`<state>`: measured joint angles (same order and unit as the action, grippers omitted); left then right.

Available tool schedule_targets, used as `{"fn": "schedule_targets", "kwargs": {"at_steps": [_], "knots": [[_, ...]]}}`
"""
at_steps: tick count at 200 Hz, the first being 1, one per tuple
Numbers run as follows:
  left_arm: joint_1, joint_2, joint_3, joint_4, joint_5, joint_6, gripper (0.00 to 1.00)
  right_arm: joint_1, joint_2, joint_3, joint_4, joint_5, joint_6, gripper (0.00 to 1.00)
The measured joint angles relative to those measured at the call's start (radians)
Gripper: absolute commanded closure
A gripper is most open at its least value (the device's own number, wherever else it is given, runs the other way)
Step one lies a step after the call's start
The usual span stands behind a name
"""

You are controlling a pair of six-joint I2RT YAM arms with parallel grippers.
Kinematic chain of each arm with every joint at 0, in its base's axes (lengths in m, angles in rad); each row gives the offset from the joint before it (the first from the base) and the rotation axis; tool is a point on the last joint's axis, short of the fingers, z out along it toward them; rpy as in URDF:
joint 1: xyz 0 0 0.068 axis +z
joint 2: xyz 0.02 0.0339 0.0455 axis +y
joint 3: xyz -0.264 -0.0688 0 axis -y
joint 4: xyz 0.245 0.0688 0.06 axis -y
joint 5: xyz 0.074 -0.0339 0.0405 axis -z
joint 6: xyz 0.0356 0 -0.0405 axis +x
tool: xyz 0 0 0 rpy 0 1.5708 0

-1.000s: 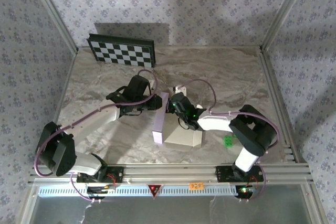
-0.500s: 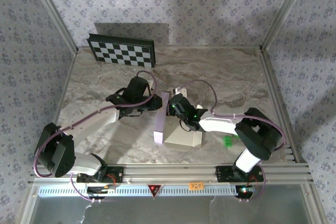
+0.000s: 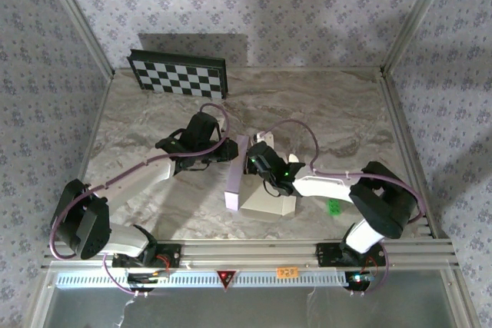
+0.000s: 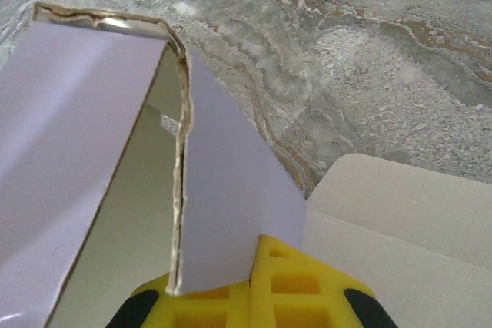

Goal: Fold the paper box

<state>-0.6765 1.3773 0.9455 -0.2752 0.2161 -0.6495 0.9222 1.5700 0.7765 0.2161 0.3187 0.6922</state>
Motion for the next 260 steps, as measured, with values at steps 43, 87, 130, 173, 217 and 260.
{"fn": "schedule_targets", "kwargs": {"at_steps": [43, 87, 130, 173, 217, 260], "knots": [[0.0, 0.005, 0.0, 0.003, 0.002, 0.0, 0.8, 0.007, 0.001, -0.008, 0.016, 0.007, 0.013, 0.96], [0.0, 0.005, 0.008, -0.011, 0.003, 0.0, 0.78, 0.018, 0.021, -0.011, 0.055, 0.019, 0.035, 0.97], [0.0, 0.004, 0.027, -0.041, -0.008, -0.003, 0.74, 0.022, 0.03, -0.012, 0.073, 0.026, 0.046, 0.98], [0.0, 0.006, 0.089, -0.155, -0.057, -0.002, 0.56, 0.031, 0.037, -0.012, 0.088, 0.01, 0.05, 0.98], [0.0, 0.04, 0.215, -0.224, -0.105, 0.011, 0.41, 0.043, 0.037, -0.012, 0.091, -0.009, 0.052, 0.98], [0.0, 0.149, 0.317, -0.255, -0.106, 0.007, 0.33, 0.045, 0.037, -0.011, 0.091, -0.012, 0.053, 0.98]]}}
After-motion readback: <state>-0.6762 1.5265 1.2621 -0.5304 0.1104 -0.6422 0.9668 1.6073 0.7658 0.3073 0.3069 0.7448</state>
